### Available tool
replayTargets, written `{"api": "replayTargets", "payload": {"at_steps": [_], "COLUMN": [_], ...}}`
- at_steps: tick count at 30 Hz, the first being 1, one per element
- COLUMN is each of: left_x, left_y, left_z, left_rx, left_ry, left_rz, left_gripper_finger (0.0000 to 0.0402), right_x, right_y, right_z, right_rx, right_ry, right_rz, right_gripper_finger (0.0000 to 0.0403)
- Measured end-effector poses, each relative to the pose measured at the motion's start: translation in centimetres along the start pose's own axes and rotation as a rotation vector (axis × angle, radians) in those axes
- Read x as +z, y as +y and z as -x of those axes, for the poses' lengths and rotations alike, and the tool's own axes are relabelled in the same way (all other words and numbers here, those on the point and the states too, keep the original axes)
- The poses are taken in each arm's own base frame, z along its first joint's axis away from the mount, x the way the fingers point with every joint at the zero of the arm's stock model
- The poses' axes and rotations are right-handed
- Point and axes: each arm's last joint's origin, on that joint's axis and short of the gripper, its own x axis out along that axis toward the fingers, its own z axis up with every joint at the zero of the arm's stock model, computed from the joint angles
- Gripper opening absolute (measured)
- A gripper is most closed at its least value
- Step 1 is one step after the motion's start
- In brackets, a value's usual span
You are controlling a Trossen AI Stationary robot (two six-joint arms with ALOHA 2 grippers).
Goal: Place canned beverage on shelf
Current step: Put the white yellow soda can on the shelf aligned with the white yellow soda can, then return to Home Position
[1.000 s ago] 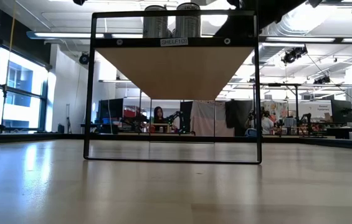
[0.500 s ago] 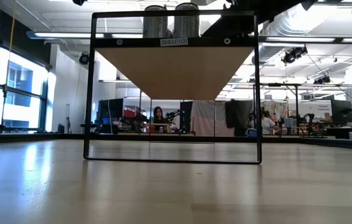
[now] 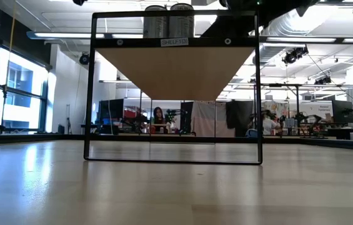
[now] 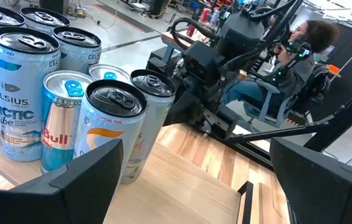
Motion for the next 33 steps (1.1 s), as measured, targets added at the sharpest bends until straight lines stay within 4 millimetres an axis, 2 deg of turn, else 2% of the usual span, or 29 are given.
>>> {"api": "replayTargets", "payload": {"at_steps": [14, 18, 24, 33], "left_x": [0.5, 1.1, 2.3, 3.8], "left_y": [0.2, 0.5, 1.1, 2.4], "left_z": [0.8, 1.6, 3.5, 6.5], "left_rx": [-0.014, -0.041, -0.086, -0.126], "left_ry": [-0.022, -0.041, -0.099, -0.192], "left_rz": [-0.016, 0.002, 0.033, -0.059], "left_gripper_finger": [0.0374, 0.0374, 0.0374, 0.0374], "right_x": [0.0, 0.2, 1.4, 3.8], "right_y": [0.0, 0.0, -0.3, -0.9], "right_z": [0.0, 0.3, 1.9, 5.7], "right_rx": [0.002, 0.004, 0.012, 0.047], "right_ry": [-0.001, -0.005, -0.072, -0.209], "right_rz": [0.051, 0.050, 0.033, -0.094], "right_gripper_finger": [0.0000, 0.0000, 0.0000, 0.0000]}}
